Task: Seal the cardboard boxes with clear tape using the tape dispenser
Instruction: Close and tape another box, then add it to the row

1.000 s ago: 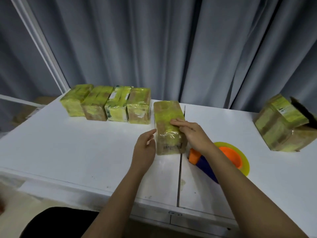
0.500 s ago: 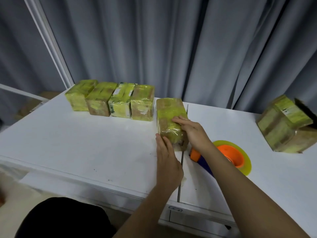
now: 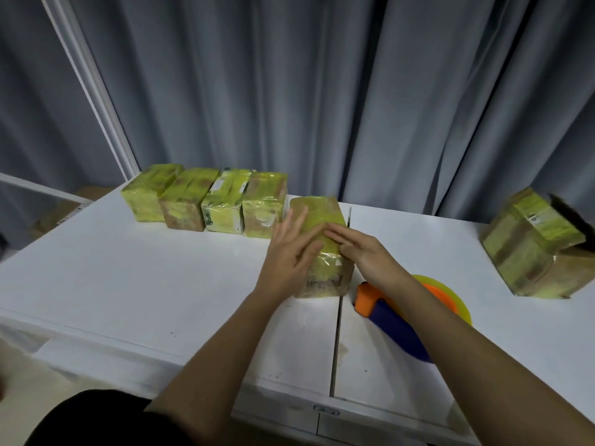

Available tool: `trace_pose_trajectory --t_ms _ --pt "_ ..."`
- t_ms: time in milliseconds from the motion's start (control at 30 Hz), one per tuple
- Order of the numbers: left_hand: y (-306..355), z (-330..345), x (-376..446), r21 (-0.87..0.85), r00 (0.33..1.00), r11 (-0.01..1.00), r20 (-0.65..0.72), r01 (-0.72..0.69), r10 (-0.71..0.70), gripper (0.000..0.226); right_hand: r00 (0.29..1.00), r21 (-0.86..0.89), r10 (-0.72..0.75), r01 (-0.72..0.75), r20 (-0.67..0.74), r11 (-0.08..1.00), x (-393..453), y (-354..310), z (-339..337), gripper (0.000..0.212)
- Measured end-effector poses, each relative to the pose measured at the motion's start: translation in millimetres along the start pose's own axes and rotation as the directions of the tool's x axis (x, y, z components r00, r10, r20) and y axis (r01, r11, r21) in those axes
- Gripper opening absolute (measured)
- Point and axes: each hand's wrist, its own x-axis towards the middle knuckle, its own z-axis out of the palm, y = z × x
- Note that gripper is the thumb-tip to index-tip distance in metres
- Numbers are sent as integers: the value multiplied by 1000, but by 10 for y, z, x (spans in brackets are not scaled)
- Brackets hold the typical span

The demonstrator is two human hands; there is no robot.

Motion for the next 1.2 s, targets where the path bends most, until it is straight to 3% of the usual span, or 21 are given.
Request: trace_pose_trajectory --t_ms 133,267,367,567,633,733,800,900,1000,1133,1200 --pt "-246 15 120 34 989 998 142 -44 39 53 987 -142 -121 105 -106 984 -63 96 -118 35" --pt "-449 -145 169 -29 973 994 202 -106 109 60 987 -322 -163 151 -10 935 -49 218 -109 31" --pt "-507 -236 168 -60 969 991 214 -116 126 64 961 -474 -275 233 -20 849 -8 271 2 32" --pt "-458 -171 180 25 958 985 237 -172 162 68 917 -500 -361 236 -170 833 -114 409 181 45" --pt "-449 -138 168 35 954 981 242 -189 175 65 890 -663 -420 207 -177 719 -133 406 241 50" --pt "-484 -159 180 37 939 978 290 -203 184 64 853 -874 -519 211 -54 437 -131 423 240 45" --pt "-484 -195 193 50 921 973 336 -225 196 67 901 -881 -430 246 55 404 -151 408 193 55" --pt "-427 -240 204 43 901 981 403 -191 158 64 969 -824 -225 213 106 525 -224 274 101 65" --pt "-334 -231 152 -21 925 998 375 -58 62 55 989 -644 -142 78 -48 761 -271 162 196 65" --pt "-157 -162 59 -258 947 947 302 193 -111 48 877 -311 -68 -94 -475 946 -346 120 575 65" --pt "-100 -128 29 -266 948 934 274 239 -164 43 839 -186 12 -134 -543 974 -317 155 746 64"
